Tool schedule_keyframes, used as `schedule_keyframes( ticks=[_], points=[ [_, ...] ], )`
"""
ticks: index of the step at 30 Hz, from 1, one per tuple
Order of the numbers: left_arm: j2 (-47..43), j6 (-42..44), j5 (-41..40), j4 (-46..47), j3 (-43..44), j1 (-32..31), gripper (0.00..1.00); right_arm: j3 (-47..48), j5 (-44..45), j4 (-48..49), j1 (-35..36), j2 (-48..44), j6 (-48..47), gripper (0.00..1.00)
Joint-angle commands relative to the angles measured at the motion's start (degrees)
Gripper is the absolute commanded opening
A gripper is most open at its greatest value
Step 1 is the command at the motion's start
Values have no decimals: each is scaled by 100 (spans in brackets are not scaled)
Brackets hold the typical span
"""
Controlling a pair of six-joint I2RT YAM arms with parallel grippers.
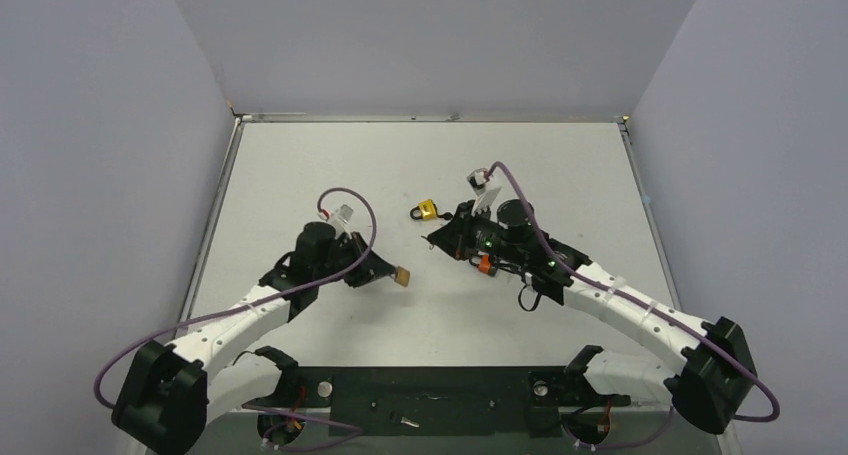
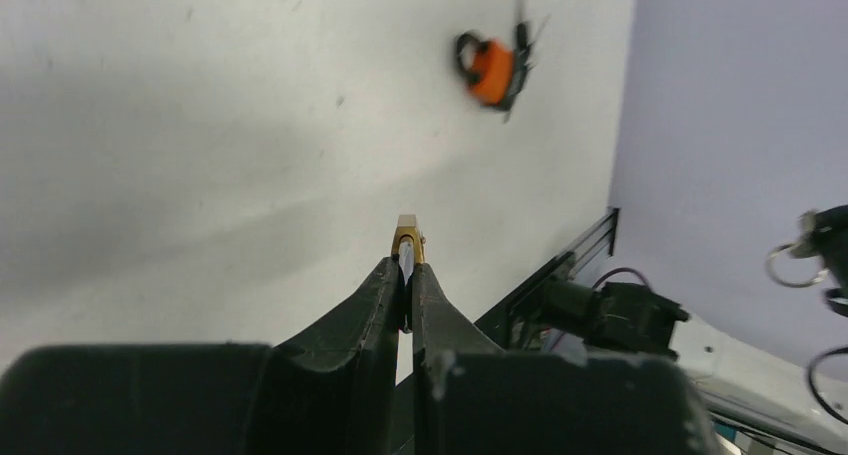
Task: Lock with the key
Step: Place the lock at the center of the board.
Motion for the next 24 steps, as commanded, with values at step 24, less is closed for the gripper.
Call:
schedule_keyframes(
  ticks=[24],
  points=[
    [2695,-681,-1122,2855,-751,-1073,8,-254,2397,234,978,1887,186,0]
  ],
)
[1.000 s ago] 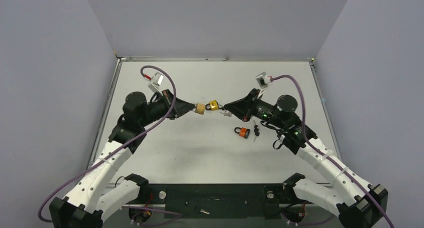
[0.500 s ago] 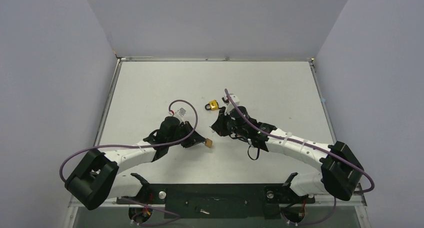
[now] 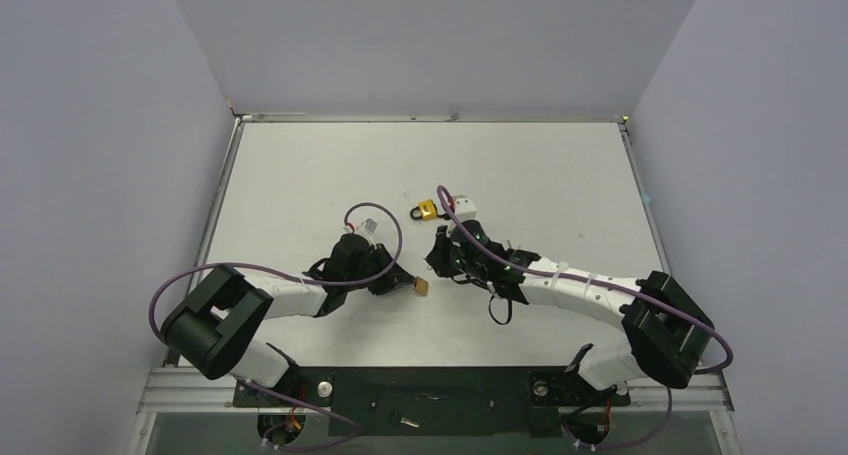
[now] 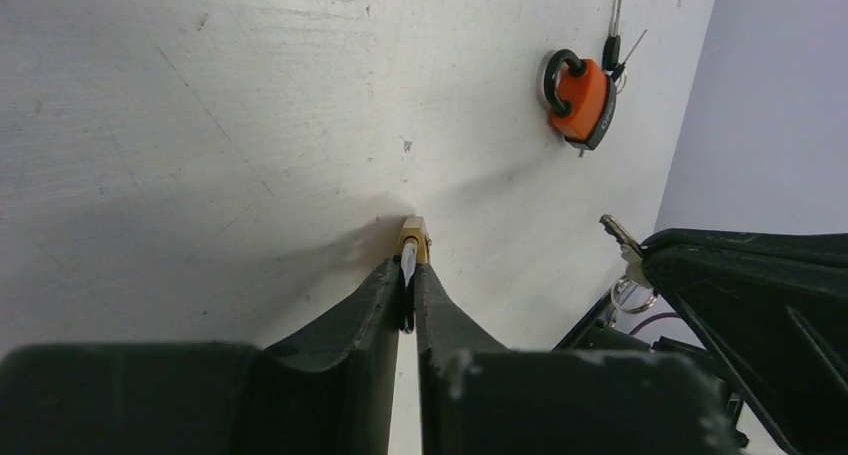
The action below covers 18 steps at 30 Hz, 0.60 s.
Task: Lock with the key
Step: Place the lock at the center of the board.
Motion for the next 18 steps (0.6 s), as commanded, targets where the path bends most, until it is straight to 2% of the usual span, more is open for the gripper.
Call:
schedule_keyframes(
  ticks=[1,3,6,12,18],
  points=[
    [-17,67,-291,209,-6,-22,14,33,257,345,144,143,44,0],
    [-79,88,-487,-73,13,-17,26,105,303,348,202,256,42,0],
    [-203,120,-824,-598,51,-9,37,215,398,305,352,429,17,0],
    [-761,196,-1570,-1637,118,63,40,471,501,278,583,817,-1,0],
    [-1858,355,-2393,-3022,405,264,44,869,865,116,843,1193,-57,0]
  ],
)
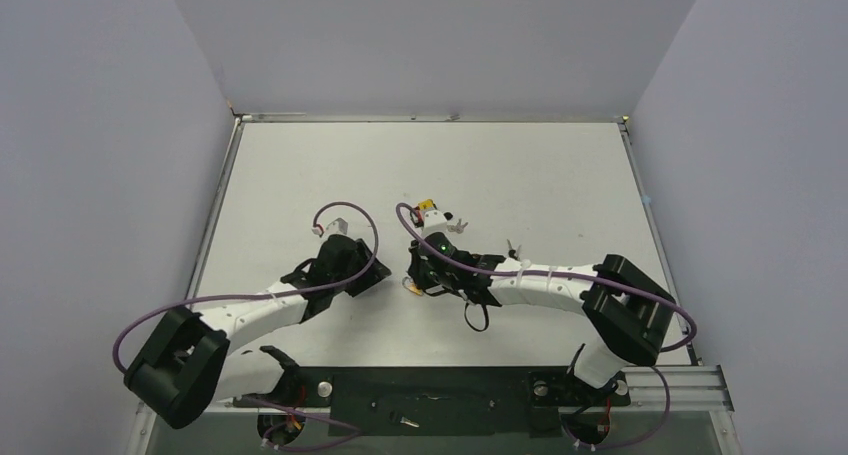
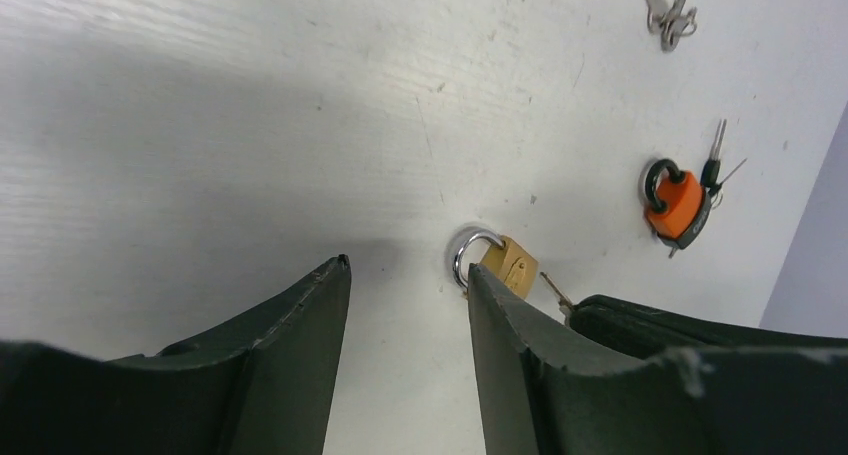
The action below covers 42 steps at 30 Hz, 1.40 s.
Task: Lock with the key
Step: Place the lock at the center of the board, then place the key at the center of the board.
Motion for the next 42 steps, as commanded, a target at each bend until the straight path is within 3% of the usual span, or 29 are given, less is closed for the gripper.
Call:
schedule_keyframes(
  ticks=[1,9,18,31,37,42],
  points=[
    [-832,315,-773,-1106,413,189,45,454,483,13,188,268,-59,0],
    [-1531,778,-657,-1892,952,370,45,688,898,-164,363,633,-160,0],
    [-1717,927,-478,-2053,1172,450,45,671,960,-296,385,659,-170,0],
    [-1701,1162,-179,-2126,1386,464,46,663,870,-313,381,463,-210,28],
    [-1710,1443,9,-2201,1653,411,47,405,868,-494,118,-571,-119,50],
    [-1804,1741,-43,-2447,2233,-53,50,336,1124,-987,-180,-2009,-200,72]
  ],
)
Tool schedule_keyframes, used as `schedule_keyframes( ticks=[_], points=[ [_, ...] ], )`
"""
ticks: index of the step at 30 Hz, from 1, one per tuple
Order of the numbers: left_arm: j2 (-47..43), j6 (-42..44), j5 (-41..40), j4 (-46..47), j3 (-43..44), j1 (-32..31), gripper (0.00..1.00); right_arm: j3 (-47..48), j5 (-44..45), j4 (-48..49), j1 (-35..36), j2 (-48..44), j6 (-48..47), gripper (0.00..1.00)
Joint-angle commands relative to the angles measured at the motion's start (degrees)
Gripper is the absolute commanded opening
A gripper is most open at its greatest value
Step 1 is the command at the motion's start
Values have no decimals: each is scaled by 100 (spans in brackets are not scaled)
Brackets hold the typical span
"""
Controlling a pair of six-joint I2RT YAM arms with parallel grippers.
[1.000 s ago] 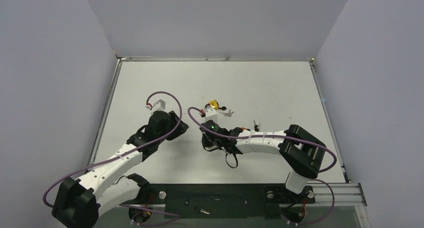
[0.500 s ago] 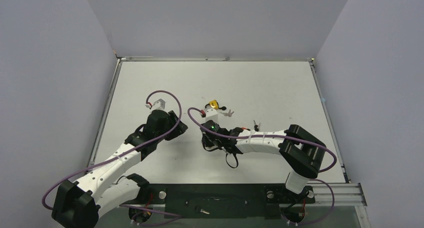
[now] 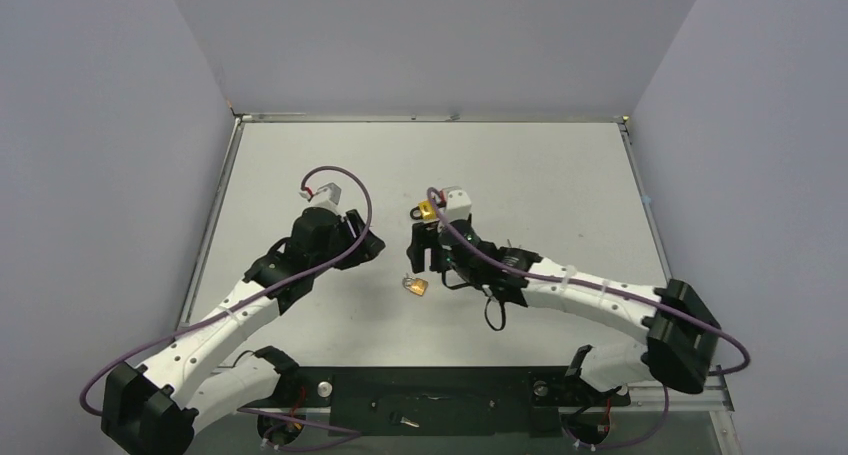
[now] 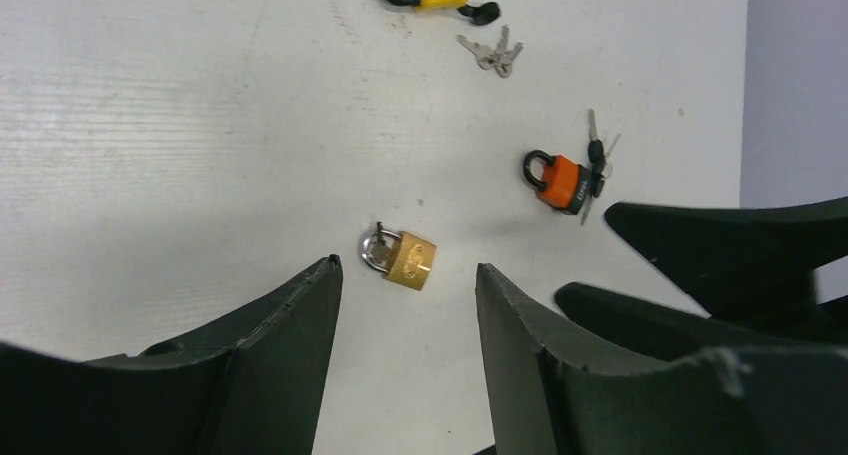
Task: Lock with the key
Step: Place the key at the center of the board, then reset both arms
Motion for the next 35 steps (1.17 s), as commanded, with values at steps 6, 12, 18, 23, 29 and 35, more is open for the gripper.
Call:
schedule_keyframes(
  ticks=[6,12,18,23,29,35],
  points=[
    [-158,1096,-409,-798,1863,-954,56,187,736,-929,-610,-2745,-219,84],
    [126,1856,-390,-1463,3070,-1039,57,495,1098,-1448,-718,-3680,-240,87],
    [362,2238,-719,-1854,3697,-1034,58,606,1322,-1541,-735,-4007,-171,89],
    [366,2299,-783,-1815,3772,-1020,60,598,1371,-1534,-739,-3981,-147,89],
    [272,2357,-958,-1886,3746,-1021,62,664,1298,-1533,-738,-3840,-172,90],
    [271,2340,-977,-1983,3735,-1018,63,699,1282,-1502,-739,-3797,-190,90]
  ],
)
